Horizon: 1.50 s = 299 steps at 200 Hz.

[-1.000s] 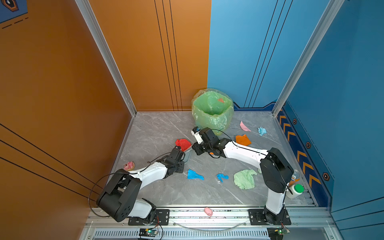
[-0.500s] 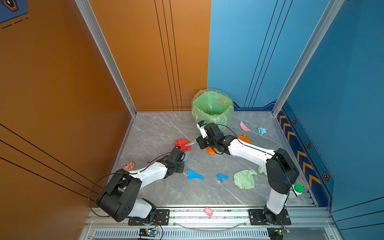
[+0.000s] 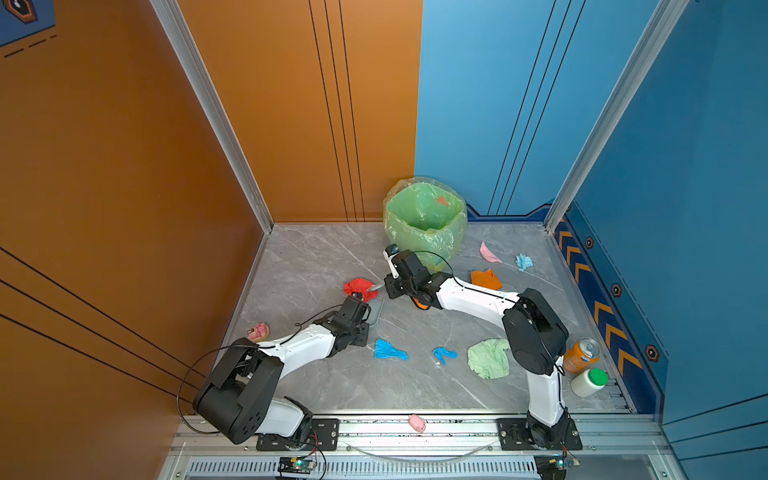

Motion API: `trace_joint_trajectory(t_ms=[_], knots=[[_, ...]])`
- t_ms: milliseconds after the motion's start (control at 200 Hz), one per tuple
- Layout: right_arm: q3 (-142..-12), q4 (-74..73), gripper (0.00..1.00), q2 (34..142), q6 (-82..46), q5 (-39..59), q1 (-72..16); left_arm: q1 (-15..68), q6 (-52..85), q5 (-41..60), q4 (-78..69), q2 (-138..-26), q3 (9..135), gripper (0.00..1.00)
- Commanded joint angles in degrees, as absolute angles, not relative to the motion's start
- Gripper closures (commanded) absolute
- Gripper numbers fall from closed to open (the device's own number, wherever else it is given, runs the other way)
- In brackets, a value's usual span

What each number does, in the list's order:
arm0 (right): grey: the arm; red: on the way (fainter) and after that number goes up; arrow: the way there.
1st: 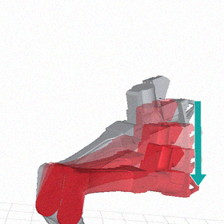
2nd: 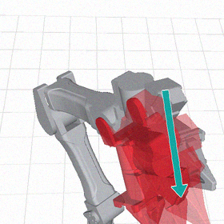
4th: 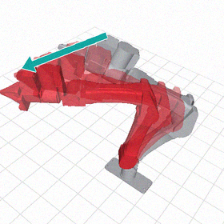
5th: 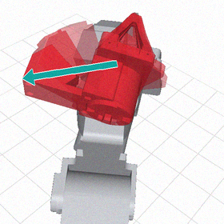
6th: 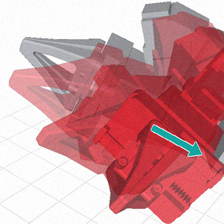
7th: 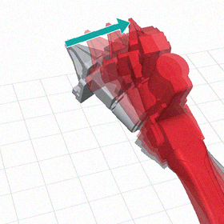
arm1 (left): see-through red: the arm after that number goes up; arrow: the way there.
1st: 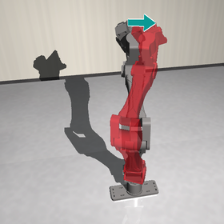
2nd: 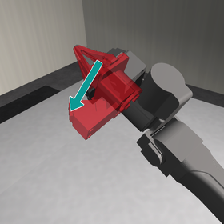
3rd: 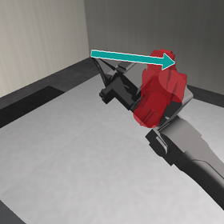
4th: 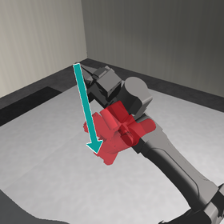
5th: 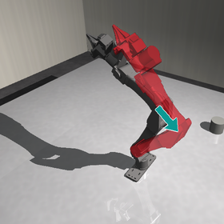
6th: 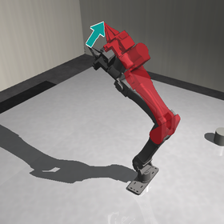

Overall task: Sweep away the paper scraps from the table
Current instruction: 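Sweep the red scrap with the right gripper's brush into the left gripper's dustpan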

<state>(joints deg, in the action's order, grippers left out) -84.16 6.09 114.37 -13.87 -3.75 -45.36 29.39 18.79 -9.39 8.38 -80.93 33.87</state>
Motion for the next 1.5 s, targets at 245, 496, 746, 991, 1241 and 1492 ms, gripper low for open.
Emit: trace_joint_trajectory(t_ms=[245,496,746,991,1241,1492], knots=[[-79.1,14.5,1.00,110.1,-7.7,-3.4,-45.7,30.2,18.1,-10.9,10.0,-81.7,34.7,1.00],[-75.5,16.7,1.00,105.0,-6.1,3.9,-45.7,30.2,18.0,-10.9,10.2,-82.5,35.1,1.00],[-74.8,14.7,1.00,100.8,-6.1,4.7,-44.9,30.3,17.9,-10.6,10.2,-82.3,35.1,1.00],[-75.8,8.7,1.00,101.7,-8.5,2.9,-42.8,30.4,17.8,-10.5,10.1,-81.7,34.9,1.00],[-81.8,5.8,1.00,109.1,-11.5,0.2,-43.6,30.6,17.7,-10.5,10.2,-81.8,35.0,1.00],[-83.4,9.1,1.00,112.3,-9.9,-0.2,-45.3,30.7,17.9,-11.2,10.3,-81.8,35.0,1.00]])
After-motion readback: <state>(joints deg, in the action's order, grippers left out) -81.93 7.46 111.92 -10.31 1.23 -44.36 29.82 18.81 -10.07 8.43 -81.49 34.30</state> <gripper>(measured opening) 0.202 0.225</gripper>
